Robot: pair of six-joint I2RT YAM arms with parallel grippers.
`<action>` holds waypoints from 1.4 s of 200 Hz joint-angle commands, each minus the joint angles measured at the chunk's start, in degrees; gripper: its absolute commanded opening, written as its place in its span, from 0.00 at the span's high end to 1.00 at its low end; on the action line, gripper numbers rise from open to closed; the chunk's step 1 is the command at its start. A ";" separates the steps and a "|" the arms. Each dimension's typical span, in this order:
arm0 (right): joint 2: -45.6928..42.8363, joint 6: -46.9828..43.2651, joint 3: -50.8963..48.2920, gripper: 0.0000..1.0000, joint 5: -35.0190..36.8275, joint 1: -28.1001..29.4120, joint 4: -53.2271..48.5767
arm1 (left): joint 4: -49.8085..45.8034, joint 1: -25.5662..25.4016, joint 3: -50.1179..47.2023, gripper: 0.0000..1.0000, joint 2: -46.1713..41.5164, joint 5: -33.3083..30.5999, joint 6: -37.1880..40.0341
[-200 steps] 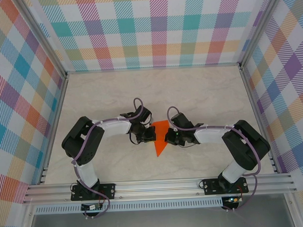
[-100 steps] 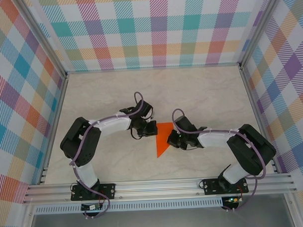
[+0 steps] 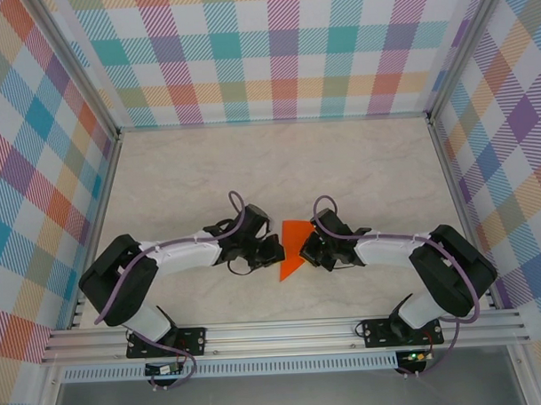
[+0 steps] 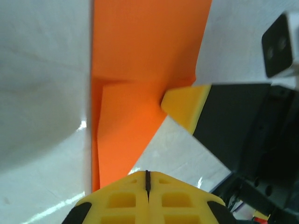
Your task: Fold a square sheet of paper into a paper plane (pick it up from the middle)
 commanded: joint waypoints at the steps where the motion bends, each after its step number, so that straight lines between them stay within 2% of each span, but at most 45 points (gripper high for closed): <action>1: 0.11 1.60 -1.50 1.00 1.93 0.34 -5.55 | 4.74 -2.34 -0.85 1.00 1.70 1.12 -3.90; 40: 0.24 1.34 -1.42 1.00 1.96 0.33 -5.72 | 3.70 -4.13 -3.18 1.00 3.77 -1.96 -4.32; 105: -0.82 -1.28 -1.07 1.00 1.78 0.32 -5.16 | 1.65 -4.39 -5.38 1.00 6.08 -4.49 -4.26; 125: -3.15 -7.20 0.20 1.00 0.94 0.34 -4.36 | 0.41 -4.44 -5.69 1.00 6.09 -5.14 -4.11; 148: -6.80 -18.63 1.01 0.99 -4.01 0.34 -1.46 | -1.48 -4.40 -5.32 1.00 5.86 -5.97 -3.16; 166: -9.61 -22.47 -0.22 0.99 -7.20 0.34 1.58 | -1.59 -4.44 -5.32 1.00 6.09 -5.95 -3.07; 207: -7.10 -21.22 -1.09 1.00 -12.01 0.98 4.80 | -2.10 -4.40 -5.05 1.00 6.09 -6.30 -2.62; 280: -0.65 -16.86 -1.16 1.00 -11.08 3.46 7.34 | -2.75 -4.41 -4.66 1.00 5.91 -6.74 -2.24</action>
